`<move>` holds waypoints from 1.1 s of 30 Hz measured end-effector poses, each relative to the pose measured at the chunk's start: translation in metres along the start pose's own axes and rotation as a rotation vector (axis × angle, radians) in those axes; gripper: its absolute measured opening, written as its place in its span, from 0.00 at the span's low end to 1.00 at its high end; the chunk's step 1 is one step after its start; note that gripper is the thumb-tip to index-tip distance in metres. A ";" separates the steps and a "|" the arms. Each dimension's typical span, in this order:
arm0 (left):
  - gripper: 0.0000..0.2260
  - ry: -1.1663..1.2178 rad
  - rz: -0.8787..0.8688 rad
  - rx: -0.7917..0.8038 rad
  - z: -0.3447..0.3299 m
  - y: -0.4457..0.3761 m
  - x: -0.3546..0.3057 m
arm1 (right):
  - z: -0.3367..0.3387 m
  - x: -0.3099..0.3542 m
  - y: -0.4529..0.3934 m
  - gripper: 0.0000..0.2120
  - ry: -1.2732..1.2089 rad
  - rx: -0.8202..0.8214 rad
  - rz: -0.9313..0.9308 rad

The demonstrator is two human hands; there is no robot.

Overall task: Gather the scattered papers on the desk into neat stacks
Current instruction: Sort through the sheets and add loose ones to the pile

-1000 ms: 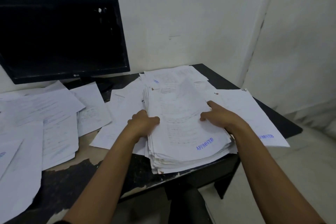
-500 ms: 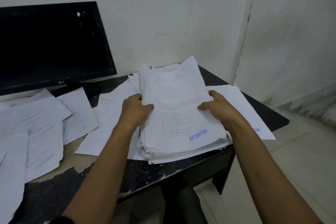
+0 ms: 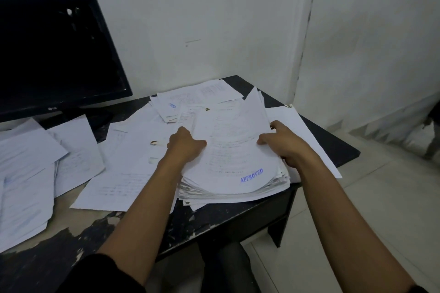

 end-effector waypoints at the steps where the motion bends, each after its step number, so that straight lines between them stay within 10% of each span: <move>1: 0.29 0.030 0.037 0.001 0.001 -0.003 0.002 | -0.001 0.000 0.001 0.15 -0.021 0.015 -0.007; 23: 0.16 0.534 0.096 -0.117 0.063 -0.084 -0.032 | -0.019 0.057 -0.055 0.19 -0.451 0.071 0.003; 28: 0.10 0.371 0.174 -0.055 0.035 -0.088 -0.001 | -0.043 0.035 -0.063 0.18 -0.214 0.071 -0.074; 33: 0.31 -0.051 0.186 0.001 0.008 -0.083 0.035 | -0.055 0.021 -0.061 0.19 -0.085 0.015 -0.038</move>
Point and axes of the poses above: each hand's wrist, its own y-axis away from the middle knuckle, its own z-axis out of the back of the hand, x = y × z, the point moved 5 cm from there along -y, towards the middle knuckle, and after that the axes turned 10 degrees about -x, right-handed, at the moved point
